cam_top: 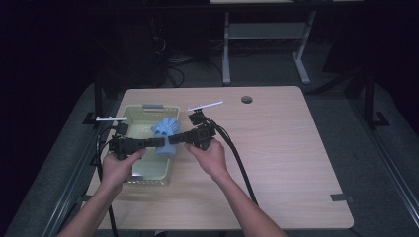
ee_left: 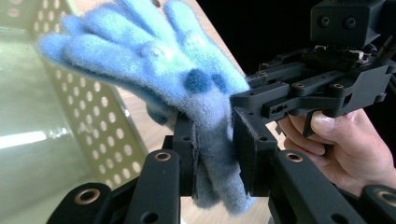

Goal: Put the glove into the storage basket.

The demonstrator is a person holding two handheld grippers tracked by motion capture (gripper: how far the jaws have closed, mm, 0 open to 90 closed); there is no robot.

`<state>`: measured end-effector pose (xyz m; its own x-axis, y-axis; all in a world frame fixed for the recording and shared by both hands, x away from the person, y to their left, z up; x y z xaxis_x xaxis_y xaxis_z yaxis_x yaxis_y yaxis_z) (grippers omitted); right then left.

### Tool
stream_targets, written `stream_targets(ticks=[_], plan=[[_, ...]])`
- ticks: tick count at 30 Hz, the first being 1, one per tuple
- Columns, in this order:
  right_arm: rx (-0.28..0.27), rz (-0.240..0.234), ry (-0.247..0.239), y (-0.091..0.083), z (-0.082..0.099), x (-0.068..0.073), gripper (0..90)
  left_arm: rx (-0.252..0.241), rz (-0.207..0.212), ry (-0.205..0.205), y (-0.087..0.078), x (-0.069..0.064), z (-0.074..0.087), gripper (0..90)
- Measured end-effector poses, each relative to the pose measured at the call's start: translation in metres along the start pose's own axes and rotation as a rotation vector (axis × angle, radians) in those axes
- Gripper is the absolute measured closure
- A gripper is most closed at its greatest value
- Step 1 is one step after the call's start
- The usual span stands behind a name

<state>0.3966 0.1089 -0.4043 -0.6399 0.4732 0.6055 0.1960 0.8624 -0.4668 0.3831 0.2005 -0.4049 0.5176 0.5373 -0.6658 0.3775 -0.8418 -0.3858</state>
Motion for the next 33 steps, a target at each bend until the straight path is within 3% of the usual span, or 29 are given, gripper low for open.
stream_targets(ticks=[11, 31, 33], plan=[[0.018, -0.013, 0.005, 0.021, -0.001, 0.004, 78.8, 0.004, -0.018, -0.027, -0.014, 0.015, 0.003, 71.2], [0.043, -0.042, 0.020, 0.052, -0.005, 0.010, 78.7, 0.009, -0.060, -0.035, -0.037, 0.037, 0.001, 71.7], [0.047, -0.044, 0.022, 0.055, -0.006, 0.011, 78.5, 0.012, -0.051, -0.053, -0.038, 0.039, 0.001, 71.7]])
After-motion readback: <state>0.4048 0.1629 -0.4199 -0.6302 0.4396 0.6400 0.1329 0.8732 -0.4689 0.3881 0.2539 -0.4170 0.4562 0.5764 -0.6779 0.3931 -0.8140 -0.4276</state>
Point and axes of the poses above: each handheld gripper's, and its own axes: y roughly forward along the jaws, z roughly out of its underside, x roughly to its left, the point moved 10 cm from there along y, roughly forward along the jaws, and after that the axes turned 2 degrees about -x, right-handed, at the moved point
